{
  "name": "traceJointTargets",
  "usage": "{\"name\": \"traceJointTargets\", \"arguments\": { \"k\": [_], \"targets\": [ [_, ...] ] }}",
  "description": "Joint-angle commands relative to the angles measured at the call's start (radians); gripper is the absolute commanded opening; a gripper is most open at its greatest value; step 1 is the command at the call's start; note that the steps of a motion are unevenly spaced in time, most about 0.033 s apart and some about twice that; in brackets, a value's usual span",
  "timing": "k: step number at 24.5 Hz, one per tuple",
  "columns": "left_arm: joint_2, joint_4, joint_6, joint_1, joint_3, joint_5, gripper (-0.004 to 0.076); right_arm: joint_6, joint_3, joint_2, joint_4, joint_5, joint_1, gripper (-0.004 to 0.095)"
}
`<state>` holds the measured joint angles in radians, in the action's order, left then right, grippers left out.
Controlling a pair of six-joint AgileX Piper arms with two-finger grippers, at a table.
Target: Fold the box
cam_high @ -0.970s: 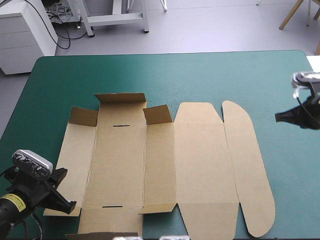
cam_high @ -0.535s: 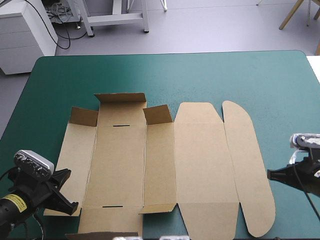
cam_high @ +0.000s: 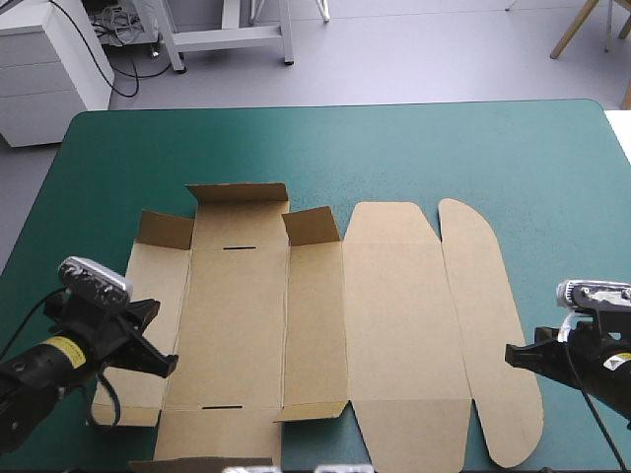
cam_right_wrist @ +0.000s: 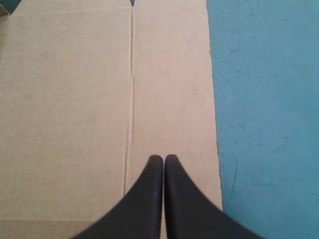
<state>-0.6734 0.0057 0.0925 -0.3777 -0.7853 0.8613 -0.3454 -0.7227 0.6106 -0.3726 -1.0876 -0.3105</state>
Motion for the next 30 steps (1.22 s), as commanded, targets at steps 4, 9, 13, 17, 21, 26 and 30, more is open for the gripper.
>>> {"name": "traceJointTargets", "arguments": {
  "k": [4, 9, 13, 17, 21, 26, 30],
  "targets": [
    [-0.210, 0.146, -0.167, 0.025, -0.145, -0.109, 0.0002, -0.022, -0.024, 0.002, 0.056, 0.065, 0.105, -0.0014],
    [-0.397, 0.079, -0.140, 0.289, -0.307, -0.043, 0.0011, 0.015, -0.024, 0.002, 0.138, 0.107, 0.202, -0.0014],
    [-0.444, -0.082, -0.010, 0.622, -0.342, 0.012, 0.0011, 0.015, -0.024, 0.002, 0.136, 0.113, 0.216, -0.0014],
    [-0.463, -0.228, 0.141, 0.829, -0.342, 0.147, 0.0011, 0.015, -0.024, 0.002, 0.136, 0.115, 0.218, -0.0014],
    [-0.494, -0.416, 0.261, 1.033, -0.337, 0.272, 0.0011, 0.015, -0.024, 0.002, 0.138, 0.117, 0.247, -0.0014],
    [-0.520, -0.455, 0.291, 1.133, -0.303, 0.374, 0.0011, 0.015, -0.024, 0.002, 0.141, 0.132, 0.256, -0.0014],
    [-0.533, -0.407, 0.337, 1.140, -0.283, 0.427, 0.0010, 0.015, -0.024, 0.002, 0.143, 0.132, 0.261, -0.0014]
  ]
}}
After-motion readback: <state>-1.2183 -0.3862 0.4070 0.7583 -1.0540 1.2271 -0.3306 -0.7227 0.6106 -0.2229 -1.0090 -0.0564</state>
